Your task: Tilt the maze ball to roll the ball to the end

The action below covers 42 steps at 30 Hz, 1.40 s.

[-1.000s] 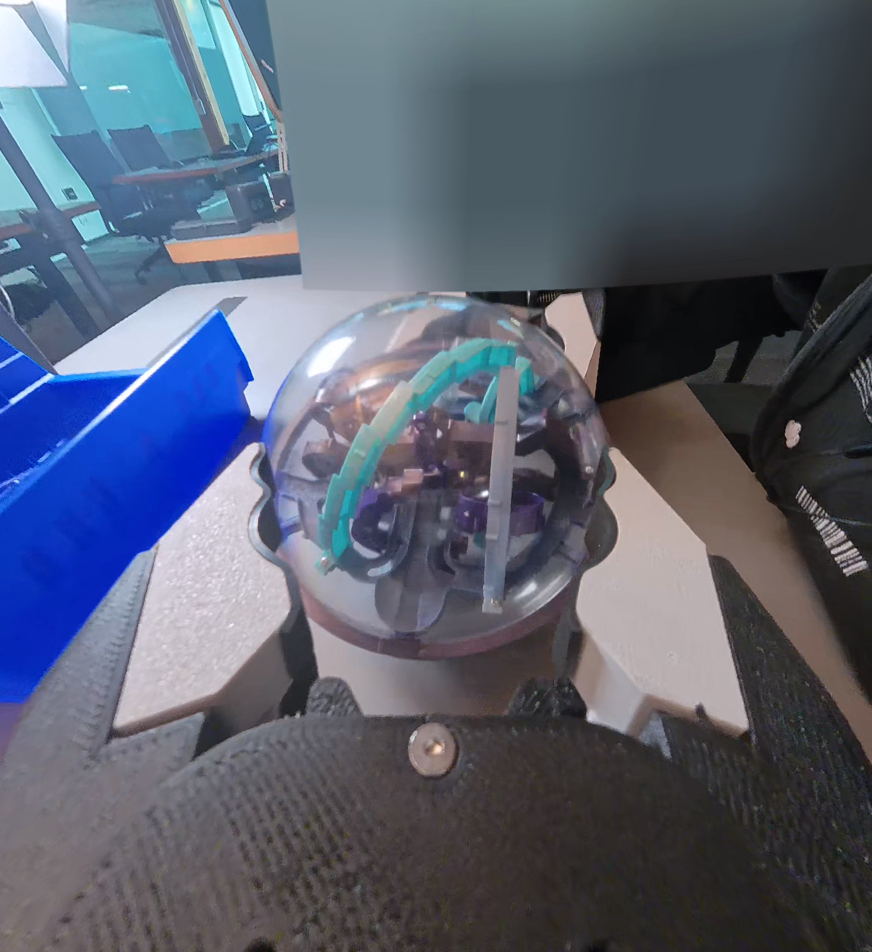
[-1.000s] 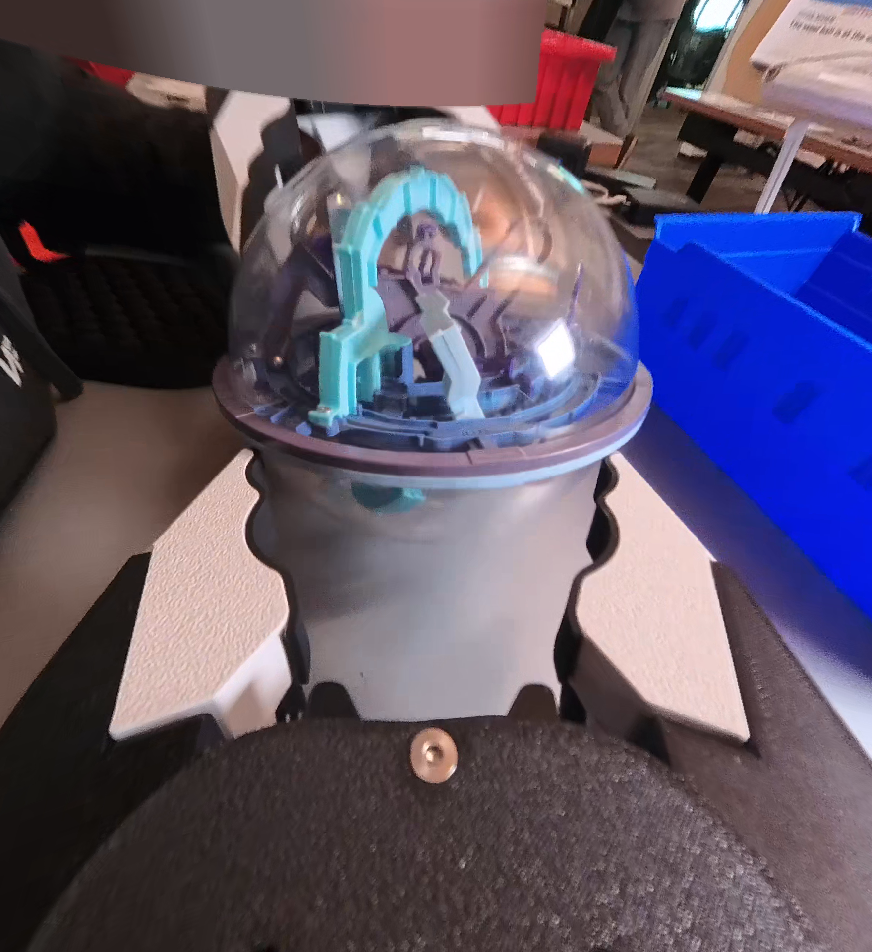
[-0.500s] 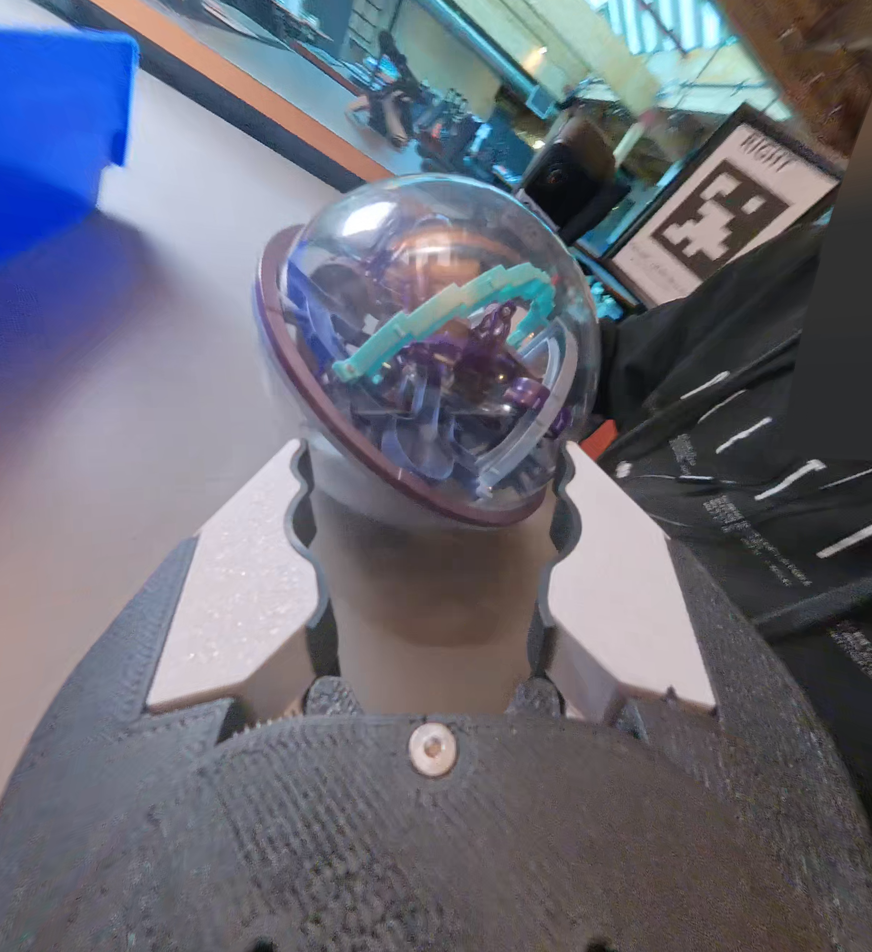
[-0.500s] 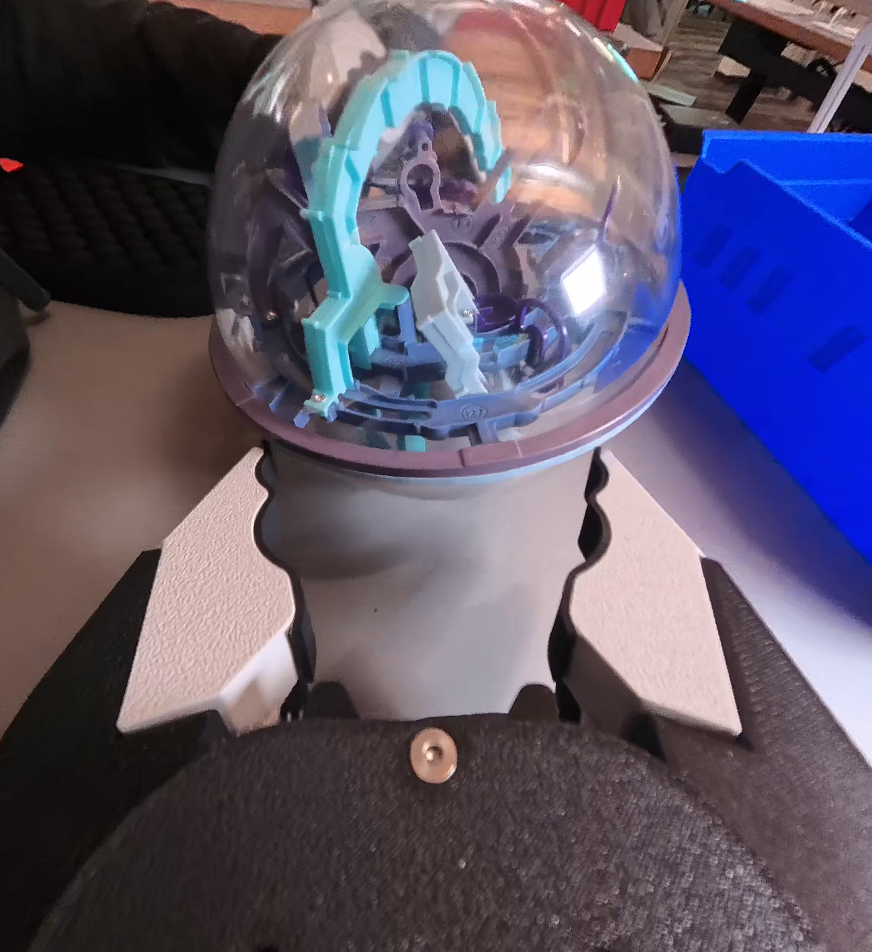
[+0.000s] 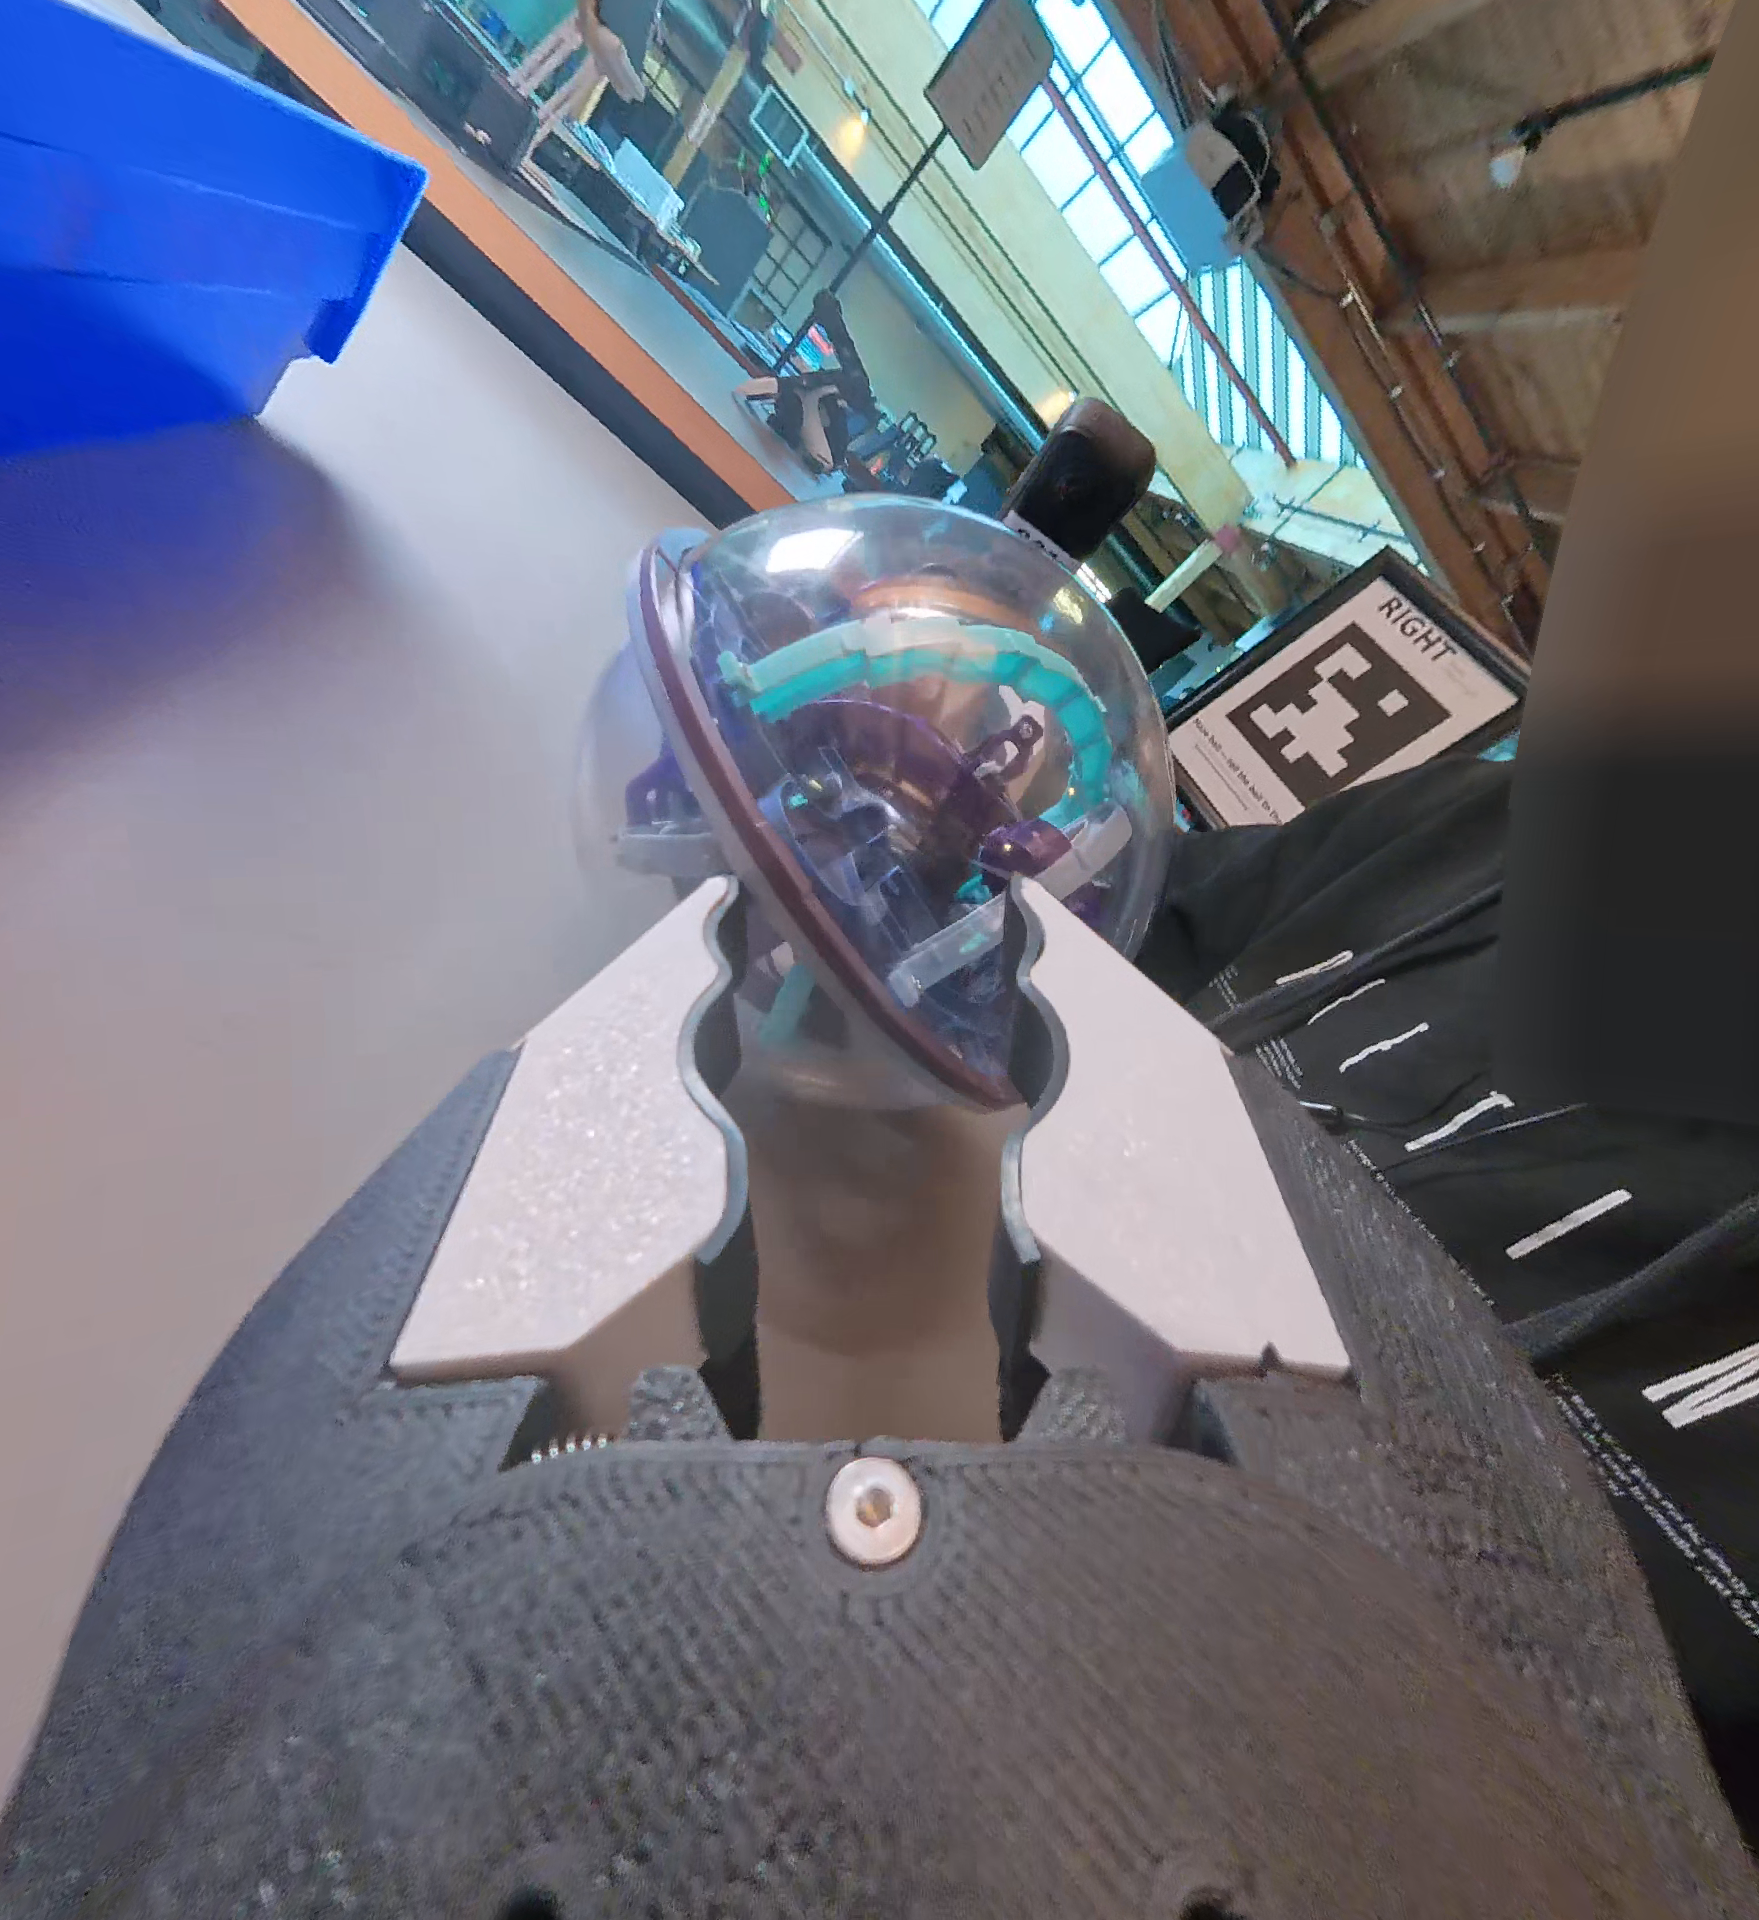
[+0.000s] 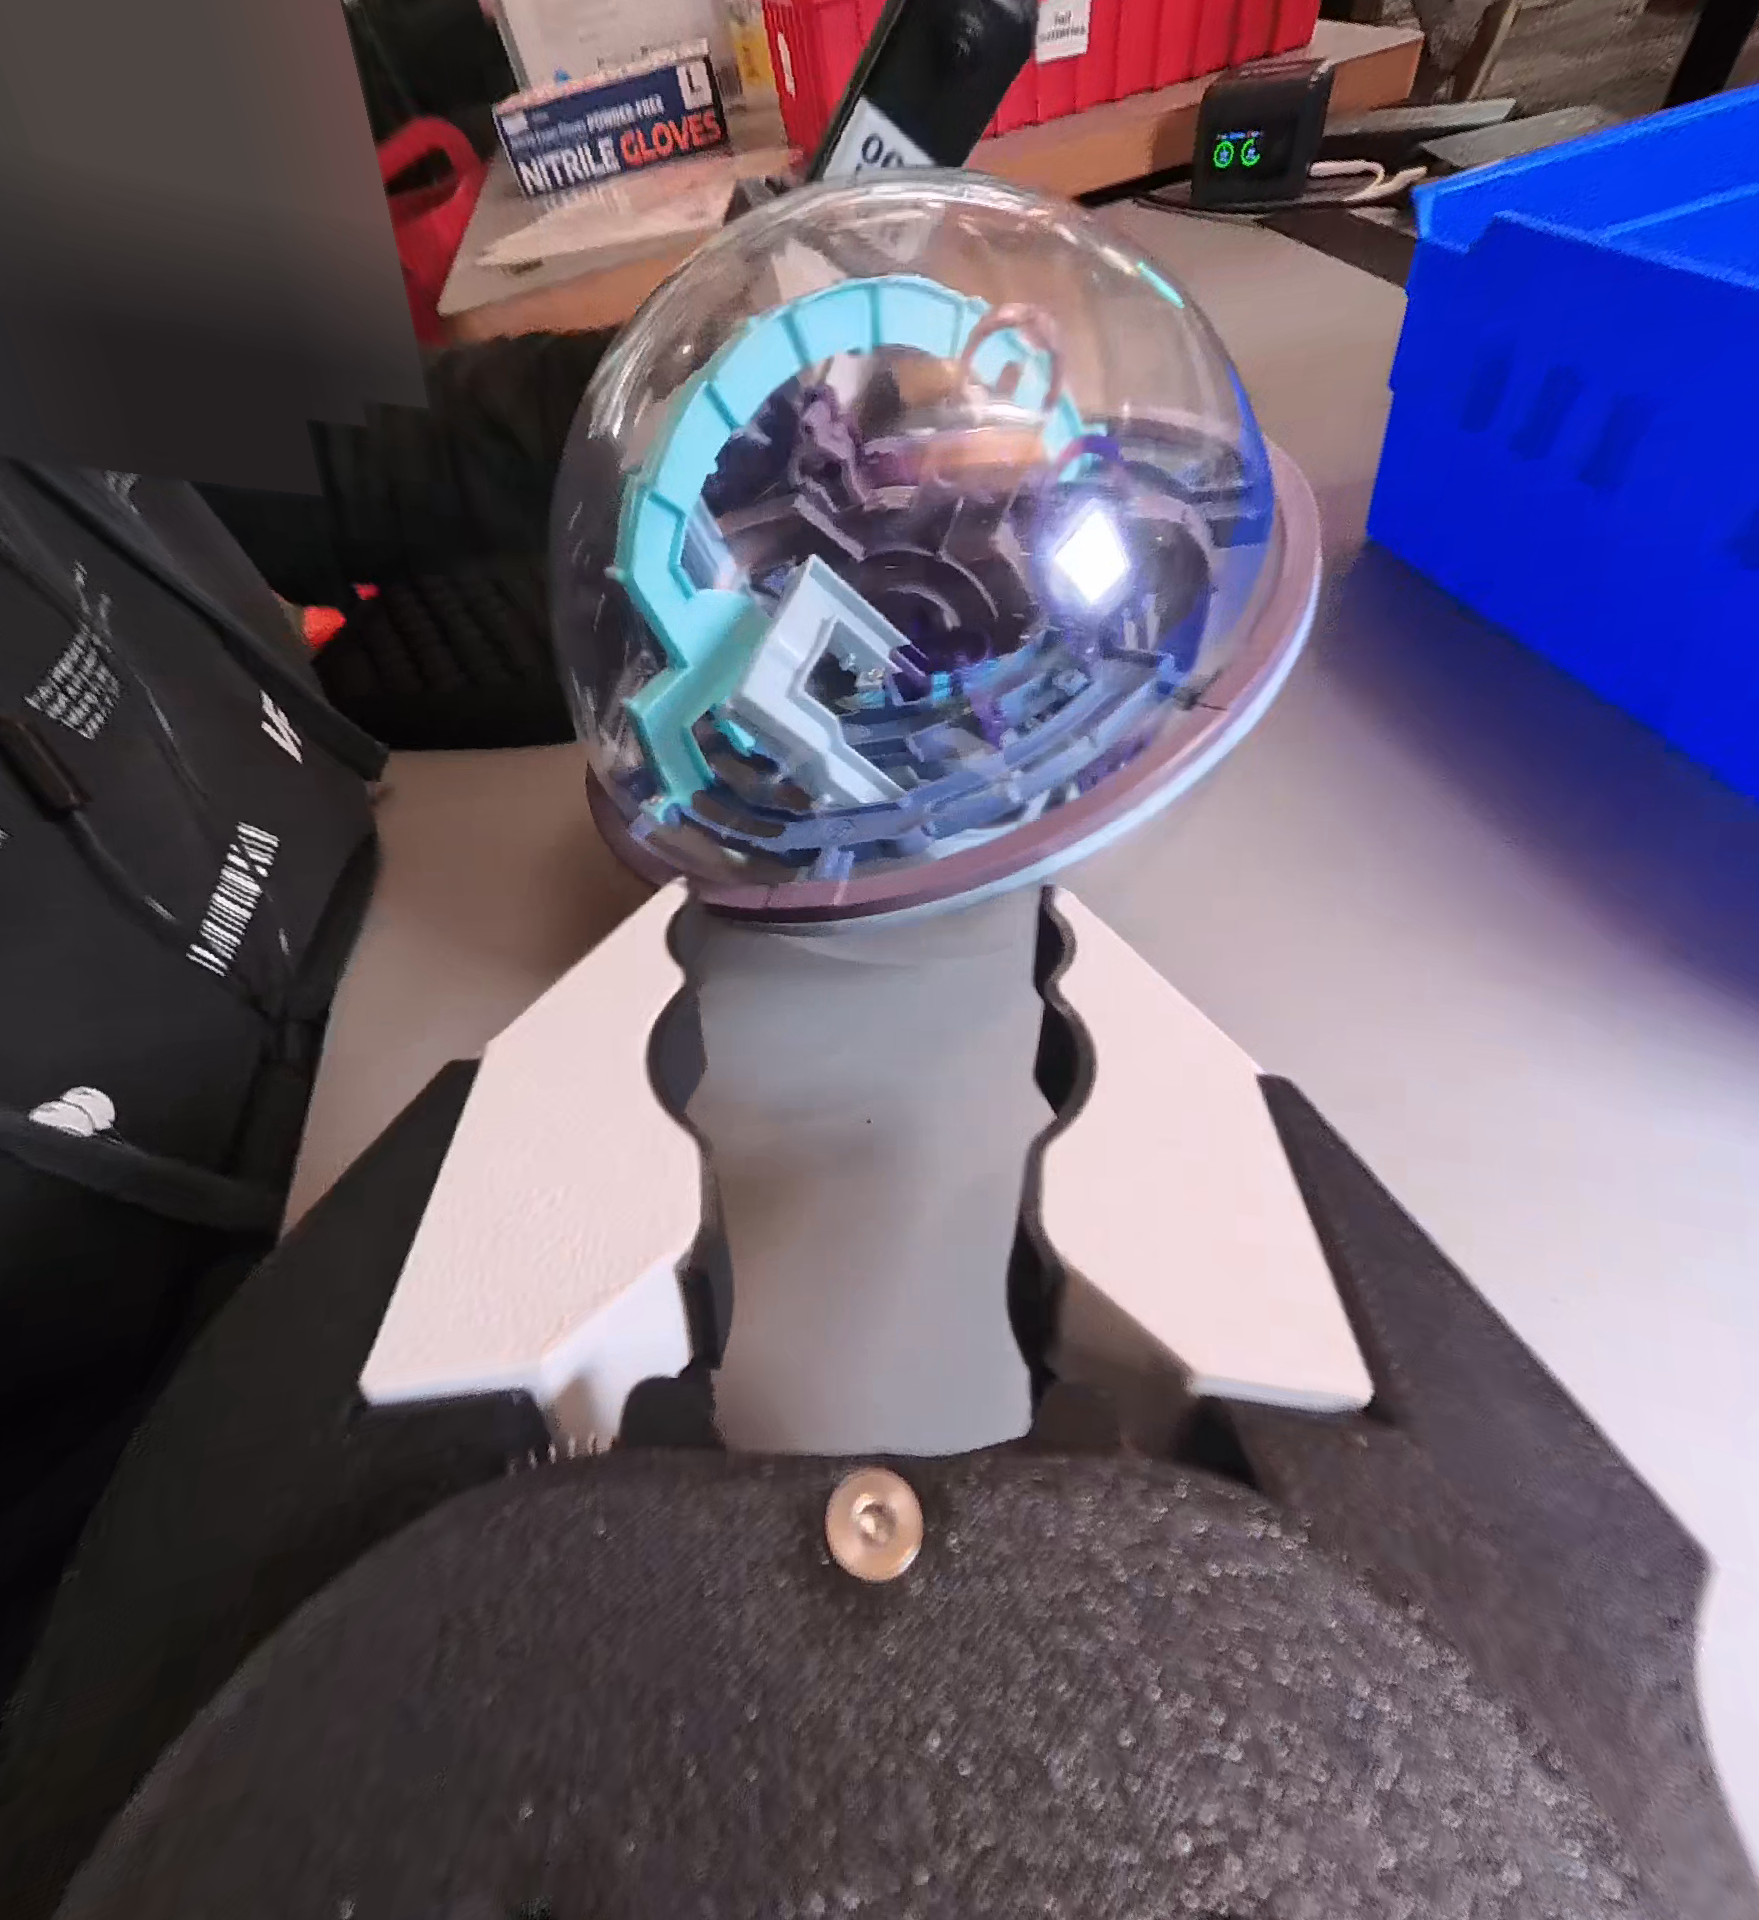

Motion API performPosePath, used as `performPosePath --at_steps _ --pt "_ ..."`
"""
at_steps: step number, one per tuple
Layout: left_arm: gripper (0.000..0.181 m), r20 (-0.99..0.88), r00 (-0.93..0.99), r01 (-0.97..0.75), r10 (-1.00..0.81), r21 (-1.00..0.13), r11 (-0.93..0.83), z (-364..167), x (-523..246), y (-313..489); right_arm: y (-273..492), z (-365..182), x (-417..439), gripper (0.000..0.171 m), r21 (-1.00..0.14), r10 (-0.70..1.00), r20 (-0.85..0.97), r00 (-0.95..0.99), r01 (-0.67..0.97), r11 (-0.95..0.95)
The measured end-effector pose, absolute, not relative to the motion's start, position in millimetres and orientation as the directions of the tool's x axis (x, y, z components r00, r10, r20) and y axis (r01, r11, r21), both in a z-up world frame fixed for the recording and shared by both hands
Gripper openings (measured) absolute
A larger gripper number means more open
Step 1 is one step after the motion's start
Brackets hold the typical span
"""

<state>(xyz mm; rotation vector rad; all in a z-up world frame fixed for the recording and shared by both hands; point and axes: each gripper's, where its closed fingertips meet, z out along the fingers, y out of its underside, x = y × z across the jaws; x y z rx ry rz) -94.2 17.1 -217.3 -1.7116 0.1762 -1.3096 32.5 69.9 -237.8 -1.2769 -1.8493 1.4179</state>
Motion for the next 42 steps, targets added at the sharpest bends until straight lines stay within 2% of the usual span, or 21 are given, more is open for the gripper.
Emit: performPosePath --at_steps 2,7,8,10,11,12,15,22,27,32,37,42 --pt "0.044 0.714 0.391 0.426 -0.581 -0.700 -0.573 -219 -95 15 71 -237 34 0.048 -0.919 0.864 -0.222 -0.451 0.394 -0.030" --pt "0.049 0.826 0.267 0.480 -0.495 -0.560 -0.676 -228 -91 10 72 -235 35 0.040 -0.884 0.816 -0.370 -0.444 0.439 -0.161" --pt "0.044 0.828 0.268 0.494 -0.492 -0.557 -0.668 -227 -93 10 72 -235 35 0.038 -0.879 0.811 -0.385 -0.440 0.442 -0.178" --pt "0.021 0.822 0.280 0.515 -0.496 -0.565 -0.645 -223 -98 11 72 -236 36 0.028 -0.874 0.804 -0.400 -0.439 0.447 -0.191" --pt "0.013 0.816 0.282 0.519 -0.504 -0.572 -0.635 -220 -99 11 71 -238 37 0.018 -0.871 0.804 -0.402 -0.439 0.454 -0.188" --pt "0.008 0.807 0.293 0.522 -0.512 -0.584 -0.622 -218 -99 11 70 -241 37 0.016 -0.867 0.803 -0.404 -0.438 0.464 -0.183" --pt "0.006 0.762 0.352 0.520 -0.544 -0.642 -0.563 -209 -101 13 70 -243 36 0.007 -0.869 0.813 -0.389 -0.434 0.466 -0.167" --pt "0.007 0.577 0.457 0.463 -0.676 -0.804 -0.374 -149 -101 7 69 -211 28 0.005 -0.939 0.852 -0.267 -0.451 0.321 -0.125" --pt "0.007 0.453 0.517 0.414 -0.726 -0.875 -0.252 -111 -101 -3 72 -162 27 0.005 -0.974 0.889 -0.074 -0.451 0.223 0.032" --pt "0.007 0.370 0.547 0.417 -0.751 -0.898 -0.139 -86 -100 -18 64 -103 34 0.006 -0.952 0.883 0.162 -0.441 0.167 0.257" --pt "0.008 0.349 0.606 0.396 -0.715 -0.912 -0.110 -94 -92 -29 47 -75 46 0.006 -0.908 0.857 0.282 -0.430 0.169 0.384" --pt "0.007 0.429 0.672 0.367 -0.604 -0.901 -0.232 -150 -90 -27 32 -105 53 0.006 -0.848 0.838 0.362 -0.408 0.229 0.478"
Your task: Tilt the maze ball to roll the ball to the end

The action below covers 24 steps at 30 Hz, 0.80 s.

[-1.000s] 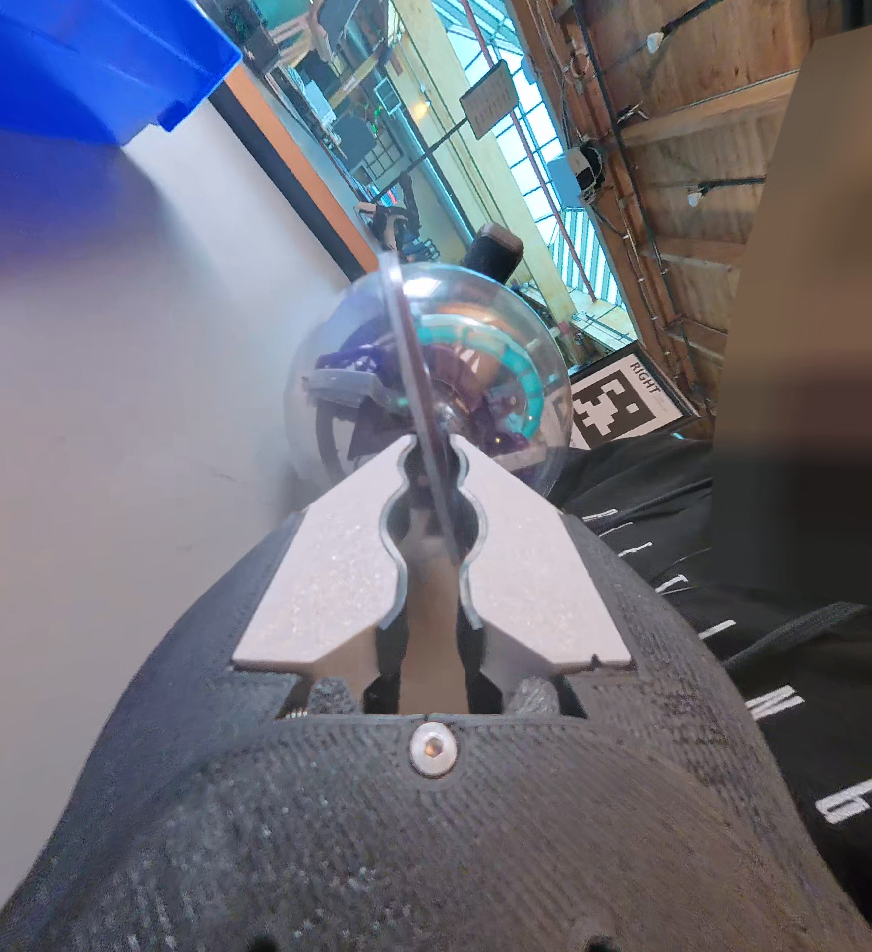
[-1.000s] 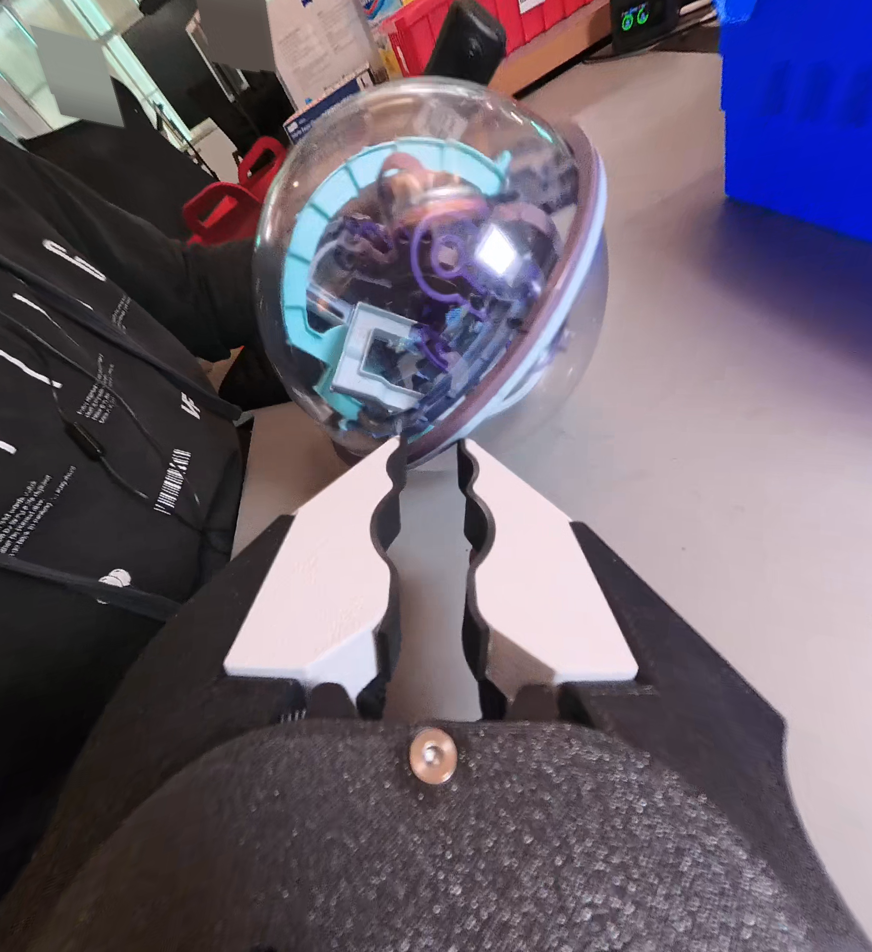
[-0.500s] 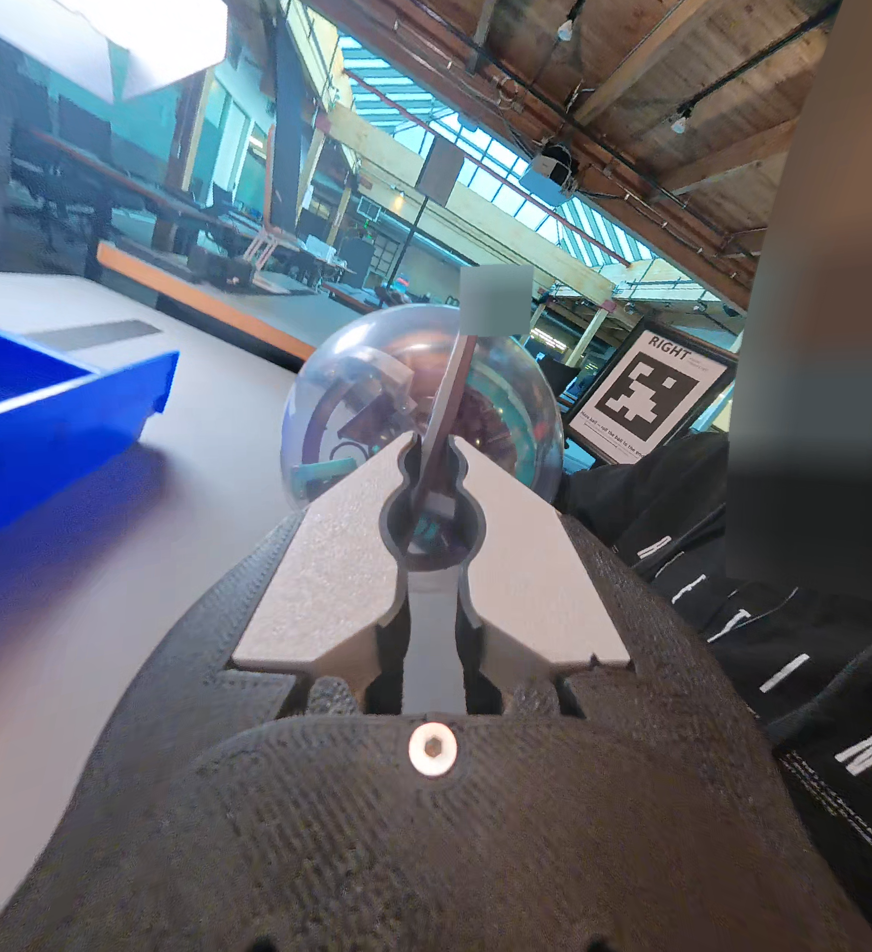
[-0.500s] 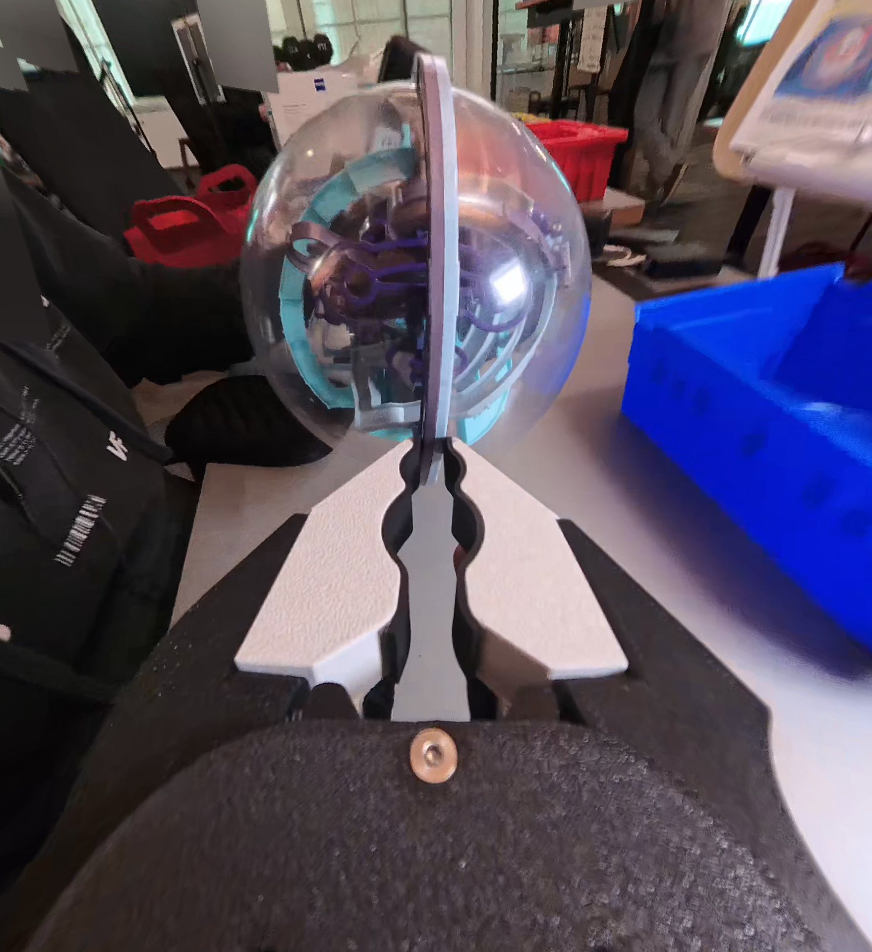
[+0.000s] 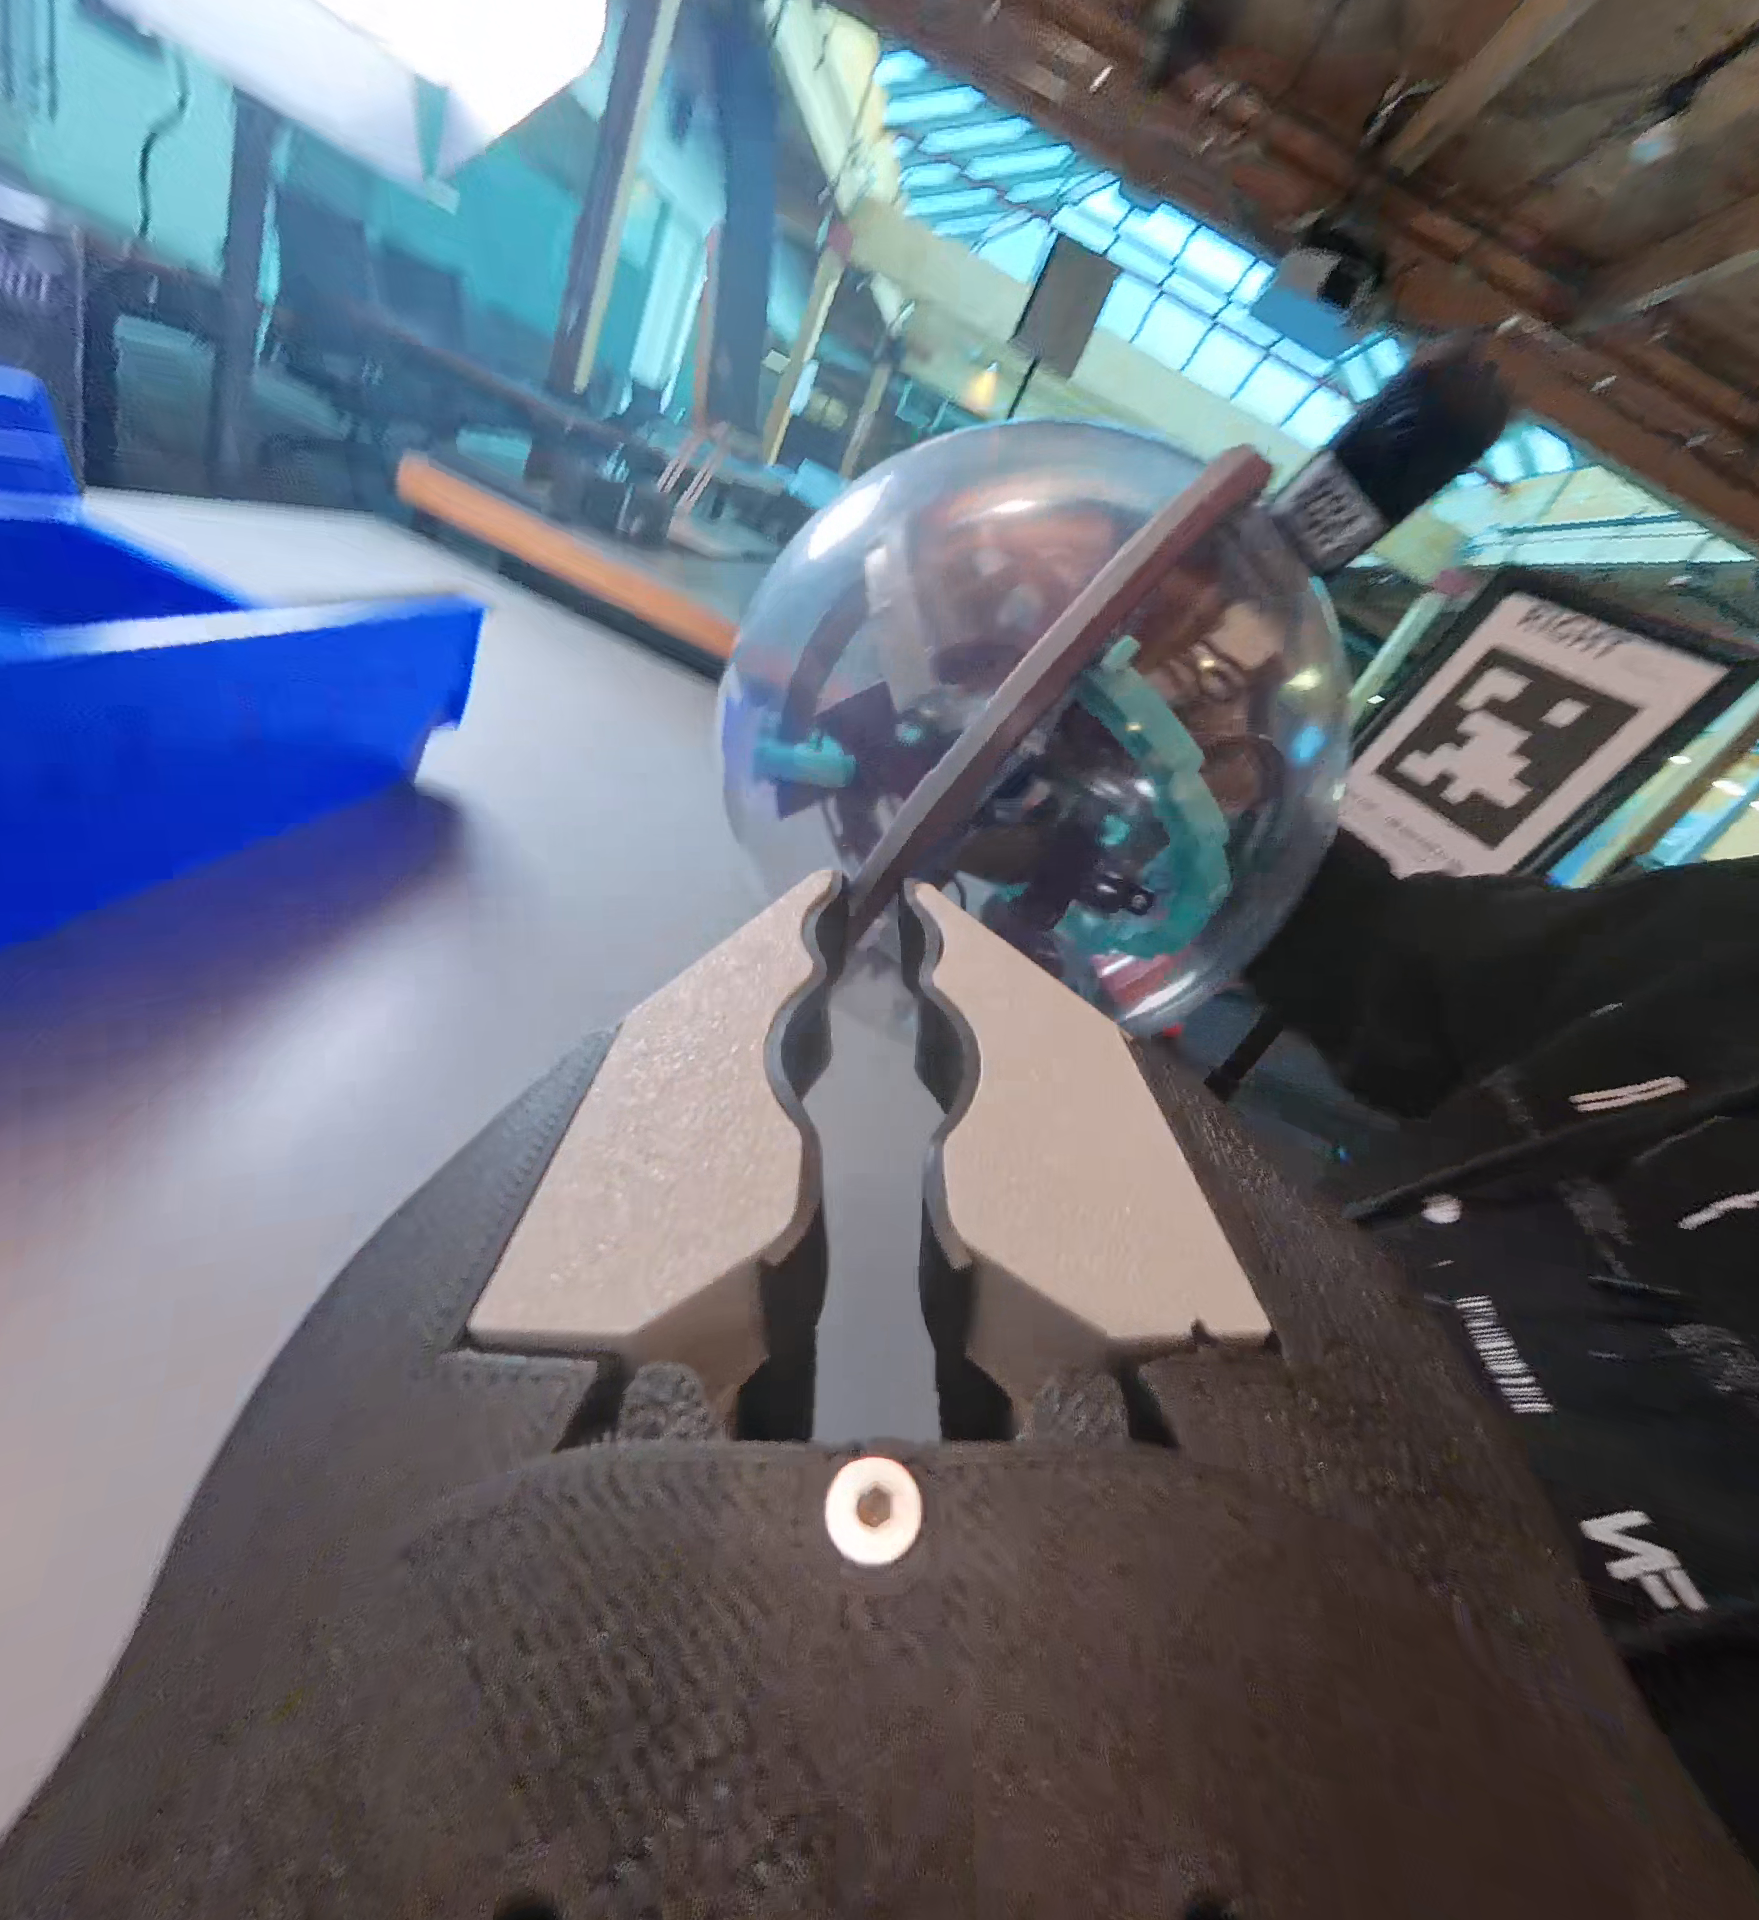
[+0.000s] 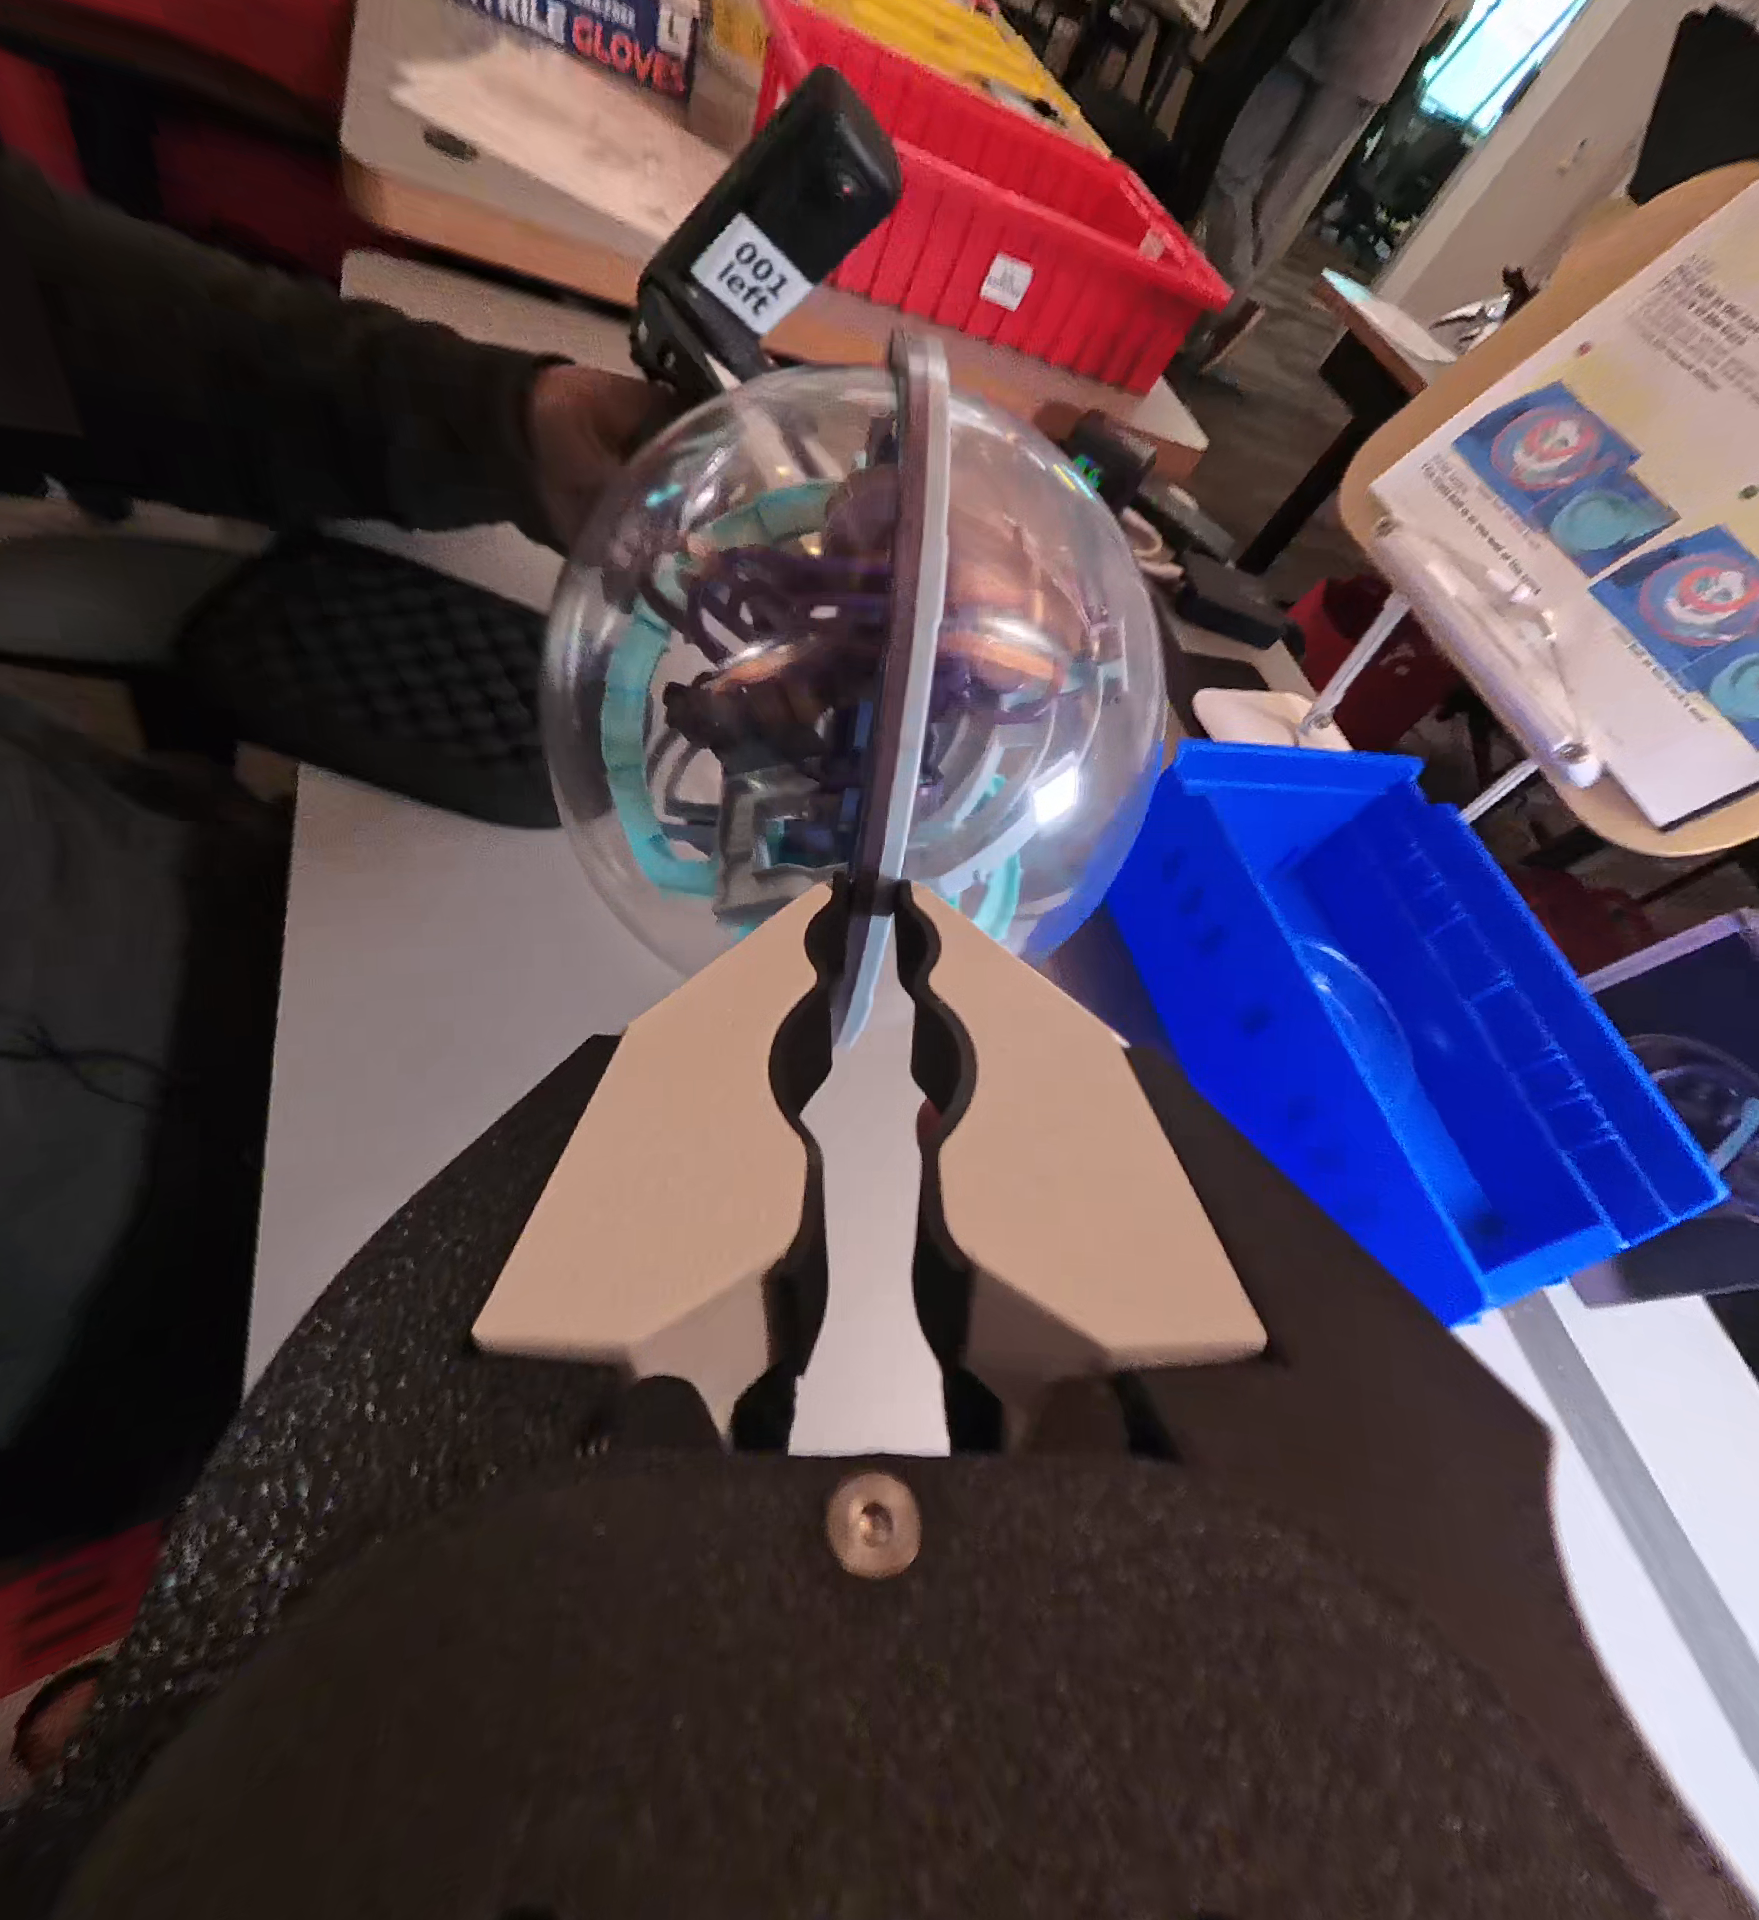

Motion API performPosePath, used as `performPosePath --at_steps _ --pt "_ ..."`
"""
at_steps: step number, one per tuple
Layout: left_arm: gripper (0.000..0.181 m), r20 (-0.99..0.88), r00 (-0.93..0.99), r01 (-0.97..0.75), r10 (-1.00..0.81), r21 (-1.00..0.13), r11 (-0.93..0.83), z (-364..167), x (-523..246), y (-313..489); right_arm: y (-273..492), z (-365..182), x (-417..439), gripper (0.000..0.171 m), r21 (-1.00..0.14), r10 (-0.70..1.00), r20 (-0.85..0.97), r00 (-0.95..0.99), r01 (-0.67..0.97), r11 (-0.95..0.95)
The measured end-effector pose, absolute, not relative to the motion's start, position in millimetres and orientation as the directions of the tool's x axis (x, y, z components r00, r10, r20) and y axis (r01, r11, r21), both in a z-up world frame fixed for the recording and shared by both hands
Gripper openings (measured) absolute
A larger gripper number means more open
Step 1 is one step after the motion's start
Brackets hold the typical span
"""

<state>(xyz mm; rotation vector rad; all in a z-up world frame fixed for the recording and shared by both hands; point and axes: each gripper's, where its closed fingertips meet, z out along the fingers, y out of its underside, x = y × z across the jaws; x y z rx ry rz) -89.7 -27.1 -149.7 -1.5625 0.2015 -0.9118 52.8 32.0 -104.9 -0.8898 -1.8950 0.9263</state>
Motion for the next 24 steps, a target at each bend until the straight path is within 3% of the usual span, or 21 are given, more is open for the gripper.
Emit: performPosePath --at_steps 2,4,7,10,13,17,22,24 --pt "0.000 0.484 0.672 0.381 -0.560 -0.875 -0.299 -176 -89 -25 23 -122 53 0.005 -0.839 0.835 0.362 -0.415 0.245 0.485" --pt "0.000 0.570 0.530 0.444 -0.628 -0.817 -0.366 -179 -69 -35 15 -145 49 0.005 -0.808 0.822 0.380 -0.425 0.281 0.518" --pt "0.000 0.520 0.642 0.311 -0.563 -0.848 -0.429 -209 -56 -27 -2 -169 41 0.006 -0.773 0.788 0.423 -0.449 0.276 0.572" --pt "0.000 0.503 0.654 0.310 -0.565 -0.860 -0.406 -200 -58 -27 1 -171 38 0.005 -0.736 0.762 0.500 -0.412 0.262 0.624" --pt "0.014 0.507 0.678 0.307 -0.532 -0.853 -0.422 -203 -68 -24 -1 -172 40 0.005 -0.714 0.726 0.564 -0.393 0.211 0.668" --pt "0.045 0.680 0.531 0.446 -0.505 -0.732 -0.516 -206 -64 -21 -19 -179 45 0.005 -0.619 0.606 0.706 -0.366 0.098 0.780" --pt "0.039 0.787 0.394 0.538 -0.475 -0.616 -0.575 -211 -67 -21 -33 -207 49 0.006 -0.388 0.382 0.869 -0.316 0.045 0.920" --pt "0.037 0.795 0.385 0.539 -0.469 -0.606 -0.586 -212 -67 -21 -37 -217 50 0.006 -0.362 0.355 0.882 -0.311 0.036 0.931"
